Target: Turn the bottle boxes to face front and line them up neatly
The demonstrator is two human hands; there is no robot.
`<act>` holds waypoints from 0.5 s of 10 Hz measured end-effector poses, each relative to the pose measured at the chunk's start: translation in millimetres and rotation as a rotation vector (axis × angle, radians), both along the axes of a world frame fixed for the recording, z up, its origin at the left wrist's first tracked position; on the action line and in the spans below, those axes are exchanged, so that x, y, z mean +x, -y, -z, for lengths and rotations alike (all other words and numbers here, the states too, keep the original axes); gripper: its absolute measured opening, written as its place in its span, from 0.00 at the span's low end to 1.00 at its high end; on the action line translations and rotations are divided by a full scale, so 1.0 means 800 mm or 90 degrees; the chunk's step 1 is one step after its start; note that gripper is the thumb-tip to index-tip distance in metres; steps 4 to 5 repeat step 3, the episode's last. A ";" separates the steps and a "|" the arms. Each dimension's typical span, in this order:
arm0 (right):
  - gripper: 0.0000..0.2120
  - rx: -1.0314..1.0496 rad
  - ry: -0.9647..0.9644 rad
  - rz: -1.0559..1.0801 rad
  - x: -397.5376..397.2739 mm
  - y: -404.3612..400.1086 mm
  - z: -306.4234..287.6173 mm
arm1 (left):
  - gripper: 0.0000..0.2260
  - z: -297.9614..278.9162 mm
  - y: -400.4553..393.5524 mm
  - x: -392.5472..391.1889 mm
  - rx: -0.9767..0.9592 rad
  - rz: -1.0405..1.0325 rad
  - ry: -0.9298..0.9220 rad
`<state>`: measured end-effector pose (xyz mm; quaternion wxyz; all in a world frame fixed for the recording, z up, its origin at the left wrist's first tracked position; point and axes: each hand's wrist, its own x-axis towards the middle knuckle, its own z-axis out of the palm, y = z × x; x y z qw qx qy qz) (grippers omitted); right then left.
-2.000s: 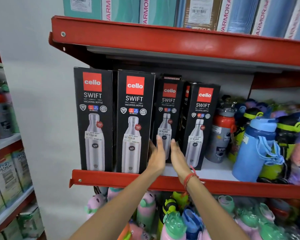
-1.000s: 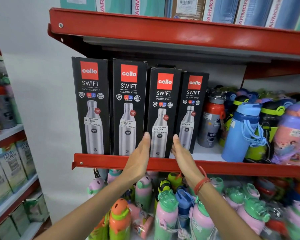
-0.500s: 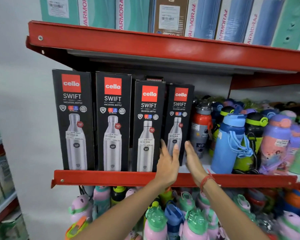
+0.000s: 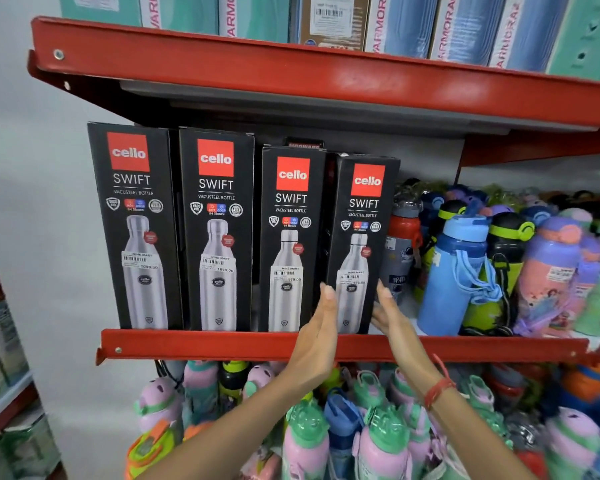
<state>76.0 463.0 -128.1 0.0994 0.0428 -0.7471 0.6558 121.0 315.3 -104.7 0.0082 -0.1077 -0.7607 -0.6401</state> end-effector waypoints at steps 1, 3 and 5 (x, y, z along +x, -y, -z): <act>0.27 0.013 0.002 0.015 0.017 0.005 -0.003 | 0.34 -0.002 0.003 0.008 -0.021 0.012 0.008; 0.23 0.083 -0.109 0.156 0.041 0.027 -0.027 | 0.34 -0.027 0.024 0.028 -0.068 0.014 -0.060; 0.23 0.083 -0.109 0.156 0.041 0.027 -0.027 | 0.34 -0.027 0.024 0.028 -0.068 0.014 -0.060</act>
